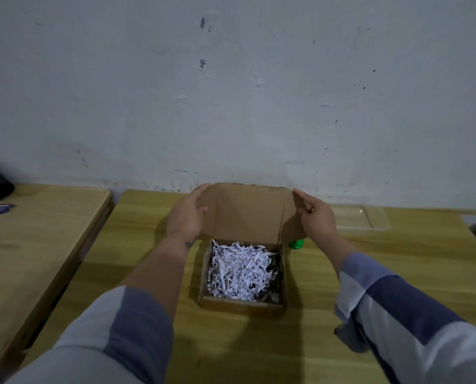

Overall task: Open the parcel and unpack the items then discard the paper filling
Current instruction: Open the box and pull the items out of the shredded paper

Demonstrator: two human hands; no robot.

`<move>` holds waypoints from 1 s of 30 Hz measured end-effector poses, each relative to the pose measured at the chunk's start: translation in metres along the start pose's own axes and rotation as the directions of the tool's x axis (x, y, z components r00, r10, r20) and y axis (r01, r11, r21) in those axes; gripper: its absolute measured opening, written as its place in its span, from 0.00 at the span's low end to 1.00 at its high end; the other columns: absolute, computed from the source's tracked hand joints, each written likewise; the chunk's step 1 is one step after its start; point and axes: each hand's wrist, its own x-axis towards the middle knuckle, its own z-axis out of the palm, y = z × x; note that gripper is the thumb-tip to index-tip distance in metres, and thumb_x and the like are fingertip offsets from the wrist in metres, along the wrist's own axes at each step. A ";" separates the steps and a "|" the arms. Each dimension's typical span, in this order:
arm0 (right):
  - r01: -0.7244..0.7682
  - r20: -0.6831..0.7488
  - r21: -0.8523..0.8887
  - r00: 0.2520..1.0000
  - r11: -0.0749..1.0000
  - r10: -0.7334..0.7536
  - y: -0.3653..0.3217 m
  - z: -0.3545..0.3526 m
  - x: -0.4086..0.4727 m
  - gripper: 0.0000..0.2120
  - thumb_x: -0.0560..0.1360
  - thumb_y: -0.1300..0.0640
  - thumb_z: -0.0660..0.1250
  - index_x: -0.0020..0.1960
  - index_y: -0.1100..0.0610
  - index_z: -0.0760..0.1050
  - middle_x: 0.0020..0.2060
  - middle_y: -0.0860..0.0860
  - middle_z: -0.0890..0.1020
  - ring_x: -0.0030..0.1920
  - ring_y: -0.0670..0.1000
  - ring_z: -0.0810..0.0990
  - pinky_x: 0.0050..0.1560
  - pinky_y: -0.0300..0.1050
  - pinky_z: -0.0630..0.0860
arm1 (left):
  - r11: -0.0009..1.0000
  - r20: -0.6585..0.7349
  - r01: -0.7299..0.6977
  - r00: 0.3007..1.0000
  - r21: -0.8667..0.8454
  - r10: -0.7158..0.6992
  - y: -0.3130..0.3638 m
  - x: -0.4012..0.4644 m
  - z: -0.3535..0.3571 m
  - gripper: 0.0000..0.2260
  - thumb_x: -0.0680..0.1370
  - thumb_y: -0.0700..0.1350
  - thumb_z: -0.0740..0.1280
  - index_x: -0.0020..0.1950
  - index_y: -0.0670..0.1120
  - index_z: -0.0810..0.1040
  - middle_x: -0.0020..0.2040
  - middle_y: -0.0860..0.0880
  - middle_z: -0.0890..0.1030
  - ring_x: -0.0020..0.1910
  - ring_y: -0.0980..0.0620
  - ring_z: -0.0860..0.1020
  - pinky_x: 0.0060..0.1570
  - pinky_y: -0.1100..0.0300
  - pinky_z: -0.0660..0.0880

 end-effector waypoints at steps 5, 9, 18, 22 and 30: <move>0.012 0.004 -0.024 1.000 1.000 -0.012 0.003 0.002 0.002 0.24 0.77 0.68 0.58 0.68 0.49 0.72 0.62 0.60 0.77 0.58 0.61 0.77 0.46 0.37 0.68 | 0.996 0.058 -0.022 0.998 -0.091 0.028 -0.007 0.011 -0.002 0.26 0.77 0.35 0.65 0.69 0.59 0.70 0.65 0.48 0.77 0.44 0.57 0.75 0.38 0.68 0.71; 0.047 0.016 -0.082 0.999 0.996 -0.046 -0.002 0.002 -0.007 0.25 0.76 0.66 0.60 0.70 0.49 0.68 0.60 0.61 0.74 0.57 0.61 0.76 0.50 0.41 0.70 | 0.987 0.085 -0.091 0.991 -0.131 0.102 -0.010 0.002 -0.005 0.29 0.76 0.35 0.68 0.72 0.58 0.67 0.71 0.49 0.72 0.54 0.56 0.76 0.54 0.64 0.75; 0.189 -0.031 -0.480 0.972 0.857 -0.233 -0.029 -0.002 -0.060 0.24 0.73 0.60 0.66 0.66 0.43 0.71 0.74 0.55 0.62 0.74 0.60 0.55 0.72 0.58 0.60 | 0.892 -0.095 -0.373 0.909 0.255 0.407 0.000 -0.029 -0.031 0.31 0.73 0.46 0.73 0.74 0.54 0.64 0.69 0.49 0.66 0.67 0.48 0.66 0.65 0.49 0.68; 0.322 0.019 -0.465 0.935 0.825 -0.354 -0.042 0.009 -0.083 0.19 0.72 0.63 0.65 0.60 0.48 0.78 0.66 0.55 0.71 0.68 0.59 0.64 0.67 0.53 0.64 | 0.805 0.040 -0.546 0.832 0.233 0.553 0.011 -0.045 -0.029 0.28 0.73 0.51 0.71 0.72 0.53 0.66 0.62 0.50 0.72 0.61 0.51 0.70 0.62 0.56 0.70; 0.246 0.432 -0.352 0.899 0.903 -0.076 -0.029 0.040 -0.104 0.23 0.72 0.59 0.70 0.66 0.53 0.73 0.61 0.55 0.80 0.56 0.55 0.80 0.58 0.49 0.77 | 0.897 0.618 -0.423 0.741 0.127 0.262 -0.004 -0.069 0.003 0.39 0.67 0.58 0.74 0.74 0.53 0.62 0.74 0.48 0.65 0.73 0.46 0.63 0.72 0.45 0.62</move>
